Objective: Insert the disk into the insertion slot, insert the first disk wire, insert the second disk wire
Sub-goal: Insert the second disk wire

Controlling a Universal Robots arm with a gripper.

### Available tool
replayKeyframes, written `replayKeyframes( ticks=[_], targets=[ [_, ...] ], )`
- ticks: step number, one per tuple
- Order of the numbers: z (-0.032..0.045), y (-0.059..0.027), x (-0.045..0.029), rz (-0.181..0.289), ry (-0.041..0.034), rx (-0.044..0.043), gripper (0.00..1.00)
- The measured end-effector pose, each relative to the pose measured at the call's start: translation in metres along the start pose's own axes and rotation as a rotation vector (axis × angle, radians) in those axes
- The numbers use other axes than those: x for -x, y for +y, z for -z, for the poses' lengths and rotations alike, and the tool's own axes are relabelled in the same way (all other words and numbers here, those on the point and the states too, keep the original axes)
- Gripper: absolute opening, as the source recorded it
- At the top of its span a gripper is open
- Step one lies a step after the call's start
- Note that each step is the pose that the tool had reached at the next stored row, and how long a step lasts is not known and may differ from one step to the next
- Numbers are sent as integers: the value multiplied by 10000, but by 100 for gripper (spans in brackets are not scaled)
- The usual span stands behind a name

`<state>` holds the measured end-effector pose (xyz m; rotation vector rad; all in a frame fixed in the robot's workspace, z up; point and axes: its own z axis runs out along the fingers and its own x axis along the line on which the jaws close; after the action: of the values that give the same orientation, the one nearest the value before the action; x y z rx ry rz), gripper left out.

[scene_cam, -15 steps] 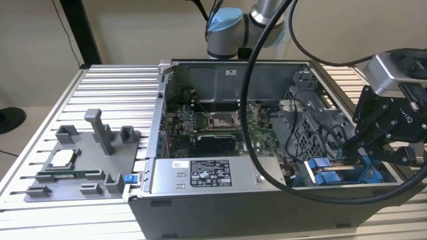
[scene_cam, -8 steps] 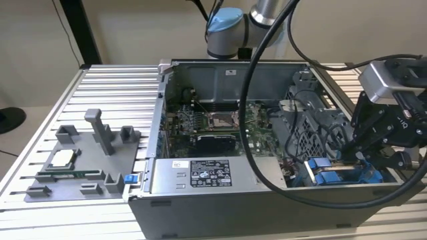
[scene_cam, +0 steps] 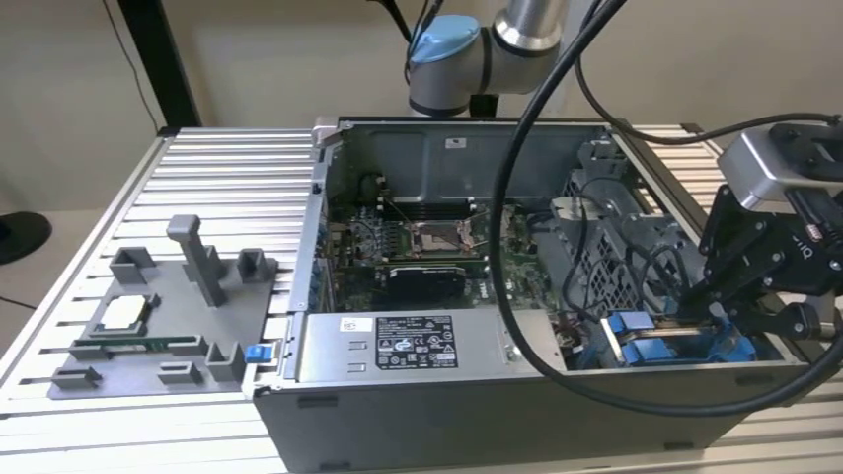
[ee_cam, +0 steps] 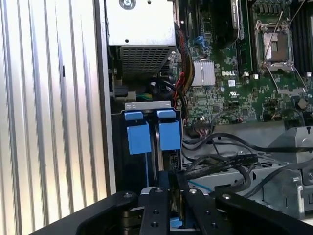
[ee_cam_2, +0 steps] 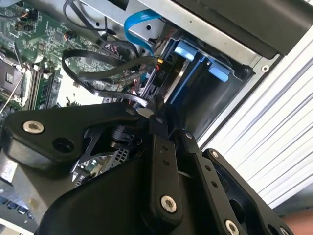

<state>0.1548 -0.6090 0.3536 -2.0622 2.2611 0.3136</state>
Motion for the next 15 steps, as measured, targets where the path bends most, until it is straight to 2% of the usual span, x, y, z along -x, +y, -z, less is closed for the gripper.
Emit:
replayKeyframes(
  ticks=[9, 13, 15],
  targets=[
    [-7, -1, -2, 41, -21, 7, 0],
    [-7, -1, -2, 253, -83, 48, 0],
    [-8, -1, -2, 467, -152, 73, 0]
  ],
)
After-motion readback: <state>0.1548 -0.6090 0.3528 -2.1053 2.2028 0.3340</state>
